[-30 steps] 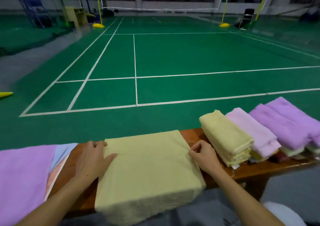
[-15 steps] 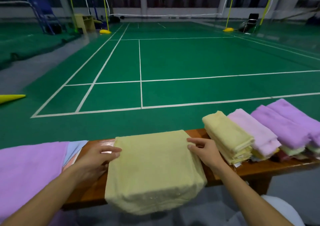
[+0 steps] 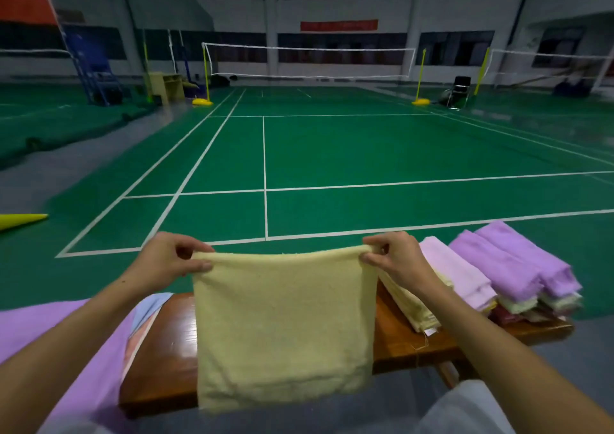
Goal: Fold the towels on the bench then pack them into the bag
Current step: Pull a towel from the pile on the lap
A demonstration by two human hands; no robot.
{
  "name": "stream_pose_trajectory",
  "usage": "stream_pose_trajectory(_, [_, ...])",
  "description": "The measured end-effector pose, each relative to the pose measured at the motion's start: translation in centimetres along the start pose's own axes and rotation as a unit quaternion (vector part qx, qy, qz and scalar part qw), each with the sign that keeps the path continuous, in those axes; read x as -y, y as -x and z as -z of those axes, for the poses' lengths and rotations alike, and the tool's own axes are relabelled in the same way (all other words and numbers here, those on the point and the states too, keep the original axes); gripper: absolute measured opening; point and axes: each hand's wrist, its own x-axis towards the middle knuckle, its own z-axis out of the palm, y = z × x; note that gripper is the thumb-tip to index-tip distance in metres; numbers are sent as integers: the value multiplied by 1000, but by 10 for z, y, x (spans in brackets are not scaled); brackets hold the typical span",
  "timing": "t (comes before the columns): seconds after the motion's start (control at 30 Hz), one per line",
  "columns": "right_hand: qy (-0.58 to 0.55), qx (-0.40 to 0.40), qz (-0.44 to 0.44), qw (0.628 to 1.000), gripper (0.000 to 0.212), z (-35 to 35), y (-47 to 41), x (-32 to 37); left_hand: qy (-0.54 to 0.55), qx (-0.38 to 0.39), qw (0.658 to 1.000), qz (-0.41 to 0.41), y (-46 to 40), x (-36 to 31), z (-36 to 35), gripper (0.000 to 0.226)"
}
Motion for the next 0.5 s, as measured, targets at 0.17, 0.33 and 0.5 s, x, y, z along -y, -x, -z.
stream_pose_trajectory(0.17, [56,-24,18,998,22,30,-25,19,-65,-87,992,-60,-15,-29,25,19])
stream_pose_trajectory(0.33, [-41,-50,5,998,17,54,-39,40,38,-136,986,-88,-20,-58,38,11])
stream_pose_trajectory(0.5, [-220,-86,-37,971,23,58,-31,57,186,-145,970,-58,-11,-73,33,10])
